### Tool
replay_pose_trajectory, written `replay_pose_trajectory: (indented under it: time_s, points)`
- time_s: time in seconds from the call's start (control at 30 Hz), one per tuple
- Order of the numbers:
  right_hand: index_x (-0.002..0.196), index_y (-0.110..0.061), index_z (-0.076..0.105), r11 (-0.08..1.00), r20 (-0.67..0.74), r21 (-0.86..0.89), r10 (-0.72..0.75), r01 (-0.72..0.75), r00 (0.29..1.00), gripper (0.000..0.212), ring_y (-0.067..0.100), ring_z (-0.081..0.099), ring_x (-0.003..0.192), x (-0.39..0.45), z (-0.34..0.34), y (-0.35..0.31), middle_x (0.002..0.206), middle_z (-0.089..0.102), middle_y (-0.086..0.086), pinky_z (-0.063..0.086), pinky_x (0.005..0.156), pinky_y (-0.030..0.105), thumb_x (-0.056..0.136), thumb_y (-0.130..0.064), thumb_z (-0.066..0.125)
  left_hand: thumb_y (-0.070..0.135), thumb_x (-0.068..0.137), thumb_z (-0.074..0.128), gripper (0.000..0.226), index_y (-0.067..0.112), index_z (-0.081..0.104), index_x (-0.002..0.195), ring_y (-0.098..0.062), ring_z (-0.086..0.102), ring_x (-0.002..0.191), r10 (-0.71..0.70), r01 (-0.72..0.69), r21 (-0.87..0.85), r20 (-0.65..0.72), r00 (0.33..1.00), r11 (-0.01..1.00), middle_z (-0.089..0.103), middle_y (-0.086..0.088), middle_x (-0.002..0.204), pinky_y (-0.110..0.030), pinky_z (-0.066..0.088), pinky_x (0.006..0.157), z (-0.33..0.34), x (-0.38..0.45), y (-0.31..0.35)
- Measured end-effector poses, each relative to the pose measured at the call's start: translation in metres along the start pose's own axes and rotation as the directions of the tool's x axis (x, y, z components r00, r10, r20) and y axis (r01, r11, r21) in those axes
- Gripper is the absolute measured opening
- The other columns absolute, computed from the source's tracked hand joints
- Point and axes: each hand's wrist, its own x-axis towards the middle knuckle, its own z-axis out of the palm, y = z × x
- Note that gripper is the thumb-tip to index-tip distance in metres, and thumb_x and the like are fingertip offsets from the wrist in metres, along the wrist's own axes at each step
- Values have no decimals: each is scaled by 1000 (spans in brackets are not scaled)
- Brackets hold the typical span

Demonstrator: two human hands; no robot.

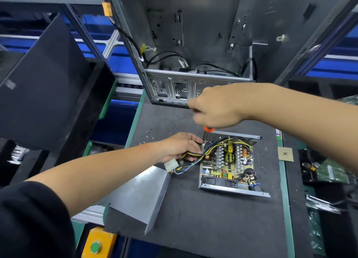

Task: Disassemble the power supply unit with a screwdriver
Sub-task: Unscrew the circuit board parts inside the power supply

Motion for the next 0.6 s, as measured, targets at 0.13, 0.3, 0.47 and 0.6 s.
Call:
replay_pose_trajectory:
  time_s: [0.13, 0.3, 0.47, 0.6]
  points:
    - [87, -10, 66, 981, 115, -165, 119, -99, 986, 26, 21, 57, 64, 5, -5, -18, 86, 69, 11, 36, 47, 25, 94, -24, 45, -8, 85, 61, 27, 8, 56, 106, -9, 60, 51, 3, -3, -14, 2, 1000, 1000, 67, 3, 63, -18, 50, 48, 0, 1, 0]
    - [66, -19, 33, 983, 103, -176, -36, 54, 994, 37, 15, 44, 58, -3, -6, -30, 69, 36, 0, 35, 49, 29, 97, -28, 51, -8, 86, 60, 13, 5, 59, 86, -6, 61, 49, -3, 3, -14, 12, 1000, 1000, 67, 3, 57, -16, 51, 48, -2, 0, 0]
    - [69, -18, 43, 956, 99, -259, -113, 135, 989, 23, 21, 49, 64, -7, -10, -27, 74, 47, 3, 52, 64, 35, 88, -18, 56, -10, 84, 60, 22, 8, 58, 98, -8, 61, 49, 6, -6, -38, 4, 1000, 999, 69, 1, 64, -18, 49, 45, -1, 1, 0]
    - [85, -20, 68, 896, 113, -367, -226, 252, 968, 16, 27, 62, 83, -5, -11, -21, 92, 66, 3, 56, 71, 38, 76, -12, 57, -8, 84, 63, 27, 10, 58, 104, -10, 60, 49, 1, -1, -40, 14, 1000, 999, 69, 2, 65, -18, 50, 46, 0, 0, 0]
